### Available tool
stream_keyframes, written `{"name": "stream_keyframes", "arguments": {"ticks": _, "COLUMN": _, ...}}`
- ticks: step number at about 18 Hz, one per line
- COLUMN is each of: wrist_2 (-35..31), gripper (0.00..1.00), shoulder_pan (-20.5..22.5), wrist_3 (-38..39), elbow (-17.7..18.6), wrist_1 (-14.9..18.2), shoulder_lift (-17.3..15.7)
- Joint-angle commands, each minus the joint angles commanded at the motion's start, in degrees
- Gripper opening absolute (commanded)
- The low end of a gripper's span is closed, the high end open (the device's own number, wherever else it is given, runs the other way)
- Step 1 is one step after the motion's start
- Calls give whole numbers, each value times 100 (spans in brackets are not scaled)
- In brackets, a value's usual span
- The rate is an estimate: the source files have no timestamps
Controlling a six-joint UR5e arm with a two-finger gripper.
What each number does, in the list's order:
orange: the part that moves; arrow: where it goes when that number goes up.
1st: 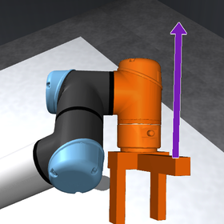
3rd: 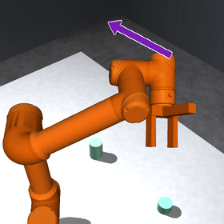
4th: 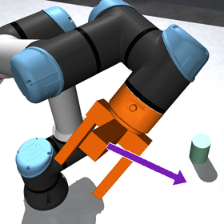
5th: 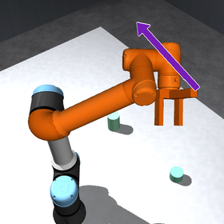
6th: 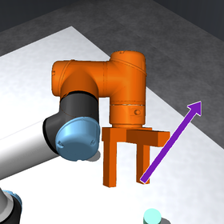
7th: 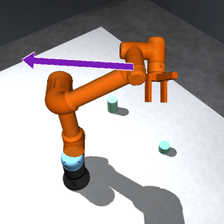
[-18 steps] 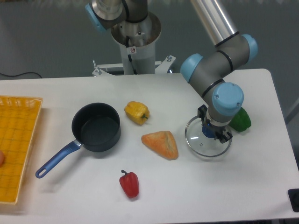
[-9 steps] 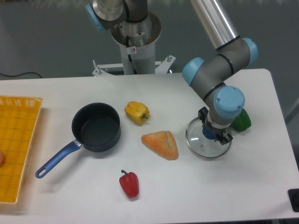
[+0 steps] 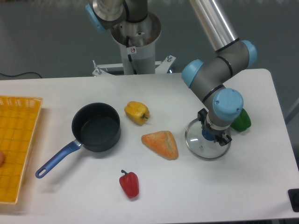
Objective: Place the lid on the table
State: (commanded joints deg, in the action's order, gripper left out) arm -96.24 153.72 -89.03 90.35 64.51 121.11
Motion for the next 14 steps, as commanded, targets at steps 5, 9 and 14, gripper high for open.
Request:
{"name": "stream_keyframes", "arguments": {"ticks": 5, "wrist_2": -9, "gripper": 60, "shoulder_pan": -9, "wrist_3": 9, "elbow": 0, "wrist_1": -9, "shoulder_lift": 26}}
{"name": "stream_keyframes", "arguments": {"ticks": 9, "wrist_2": -9, "gripper": 62, "shoulder_pan": -9, "wrist_3": 9, "elbow": 9, "wrist_1": -26, "shoulder_lift": 26}}
{"name": "stream_keyframes", "arguments": {"ticks": 14, "wrist_2": -9, "gripper": 75, "shoulder_pan": -9, "wrist_3": 9, "elbow": 9, "wrist_1": -26, "shoulder_lift": 26}}
